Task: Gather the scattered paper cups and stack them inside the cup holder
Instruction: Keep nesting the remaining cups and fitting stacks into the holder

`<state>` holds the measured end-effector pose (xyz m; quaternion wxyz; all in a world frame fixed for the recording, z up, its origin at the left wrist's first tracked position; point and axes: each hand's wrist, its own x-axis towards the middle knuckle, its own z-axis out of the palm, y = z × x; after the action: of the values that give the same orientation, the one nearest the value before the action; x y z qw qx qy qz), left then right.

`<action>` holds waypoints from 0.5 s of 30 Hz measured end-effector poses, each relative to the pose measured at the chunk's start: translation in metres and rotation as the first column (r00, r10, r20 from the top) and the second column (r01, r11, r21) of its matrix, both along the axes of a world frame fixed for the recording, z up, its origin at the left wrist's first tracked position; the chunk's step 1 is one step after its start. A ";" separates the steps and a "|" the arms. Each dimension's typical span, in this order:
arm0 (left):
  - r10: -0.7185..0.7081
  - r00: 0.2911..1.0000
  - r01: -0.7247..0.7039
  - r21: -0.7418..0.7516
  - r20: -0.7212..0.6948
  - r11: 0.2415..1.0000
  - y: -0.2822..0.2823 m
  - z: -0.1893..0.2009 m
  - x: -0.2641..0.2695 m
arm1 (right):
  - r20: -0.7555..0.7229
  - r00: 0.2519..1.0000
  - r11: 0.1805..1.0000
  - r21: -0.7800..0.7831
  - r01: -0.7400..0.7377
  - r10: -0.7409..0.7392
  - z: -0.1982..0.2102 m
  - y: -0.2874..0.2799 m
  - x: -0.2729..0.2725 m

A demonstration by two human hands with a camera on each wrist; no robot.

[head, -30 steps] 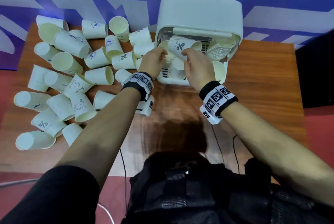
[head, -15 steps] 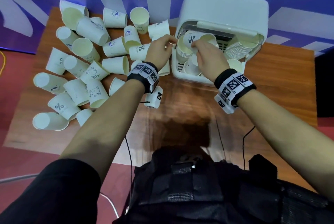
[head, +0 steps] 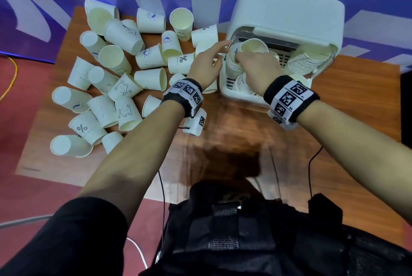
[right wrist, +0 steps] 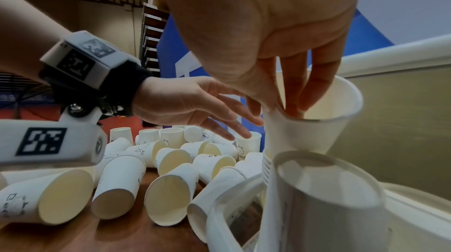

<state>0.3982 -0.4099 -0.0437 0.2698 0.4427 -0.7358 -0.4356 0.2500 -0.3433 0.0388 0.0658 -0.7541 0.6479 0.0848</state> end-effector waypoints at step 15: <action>-0.151 0.979 0.172 -0.153 0.137 0.973 -0.002 0.003 -0.003 | 0.030 0.993 0.992 0.041 -0.119 0.118 -0.020 -0.010 -0.021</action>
<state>0.3948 -0.4120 -0.0406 0.2225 0.3839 -0.8183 -0.3654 0.2285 -0.3535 0.0189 0.0855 -0.7907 0.5991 0.0922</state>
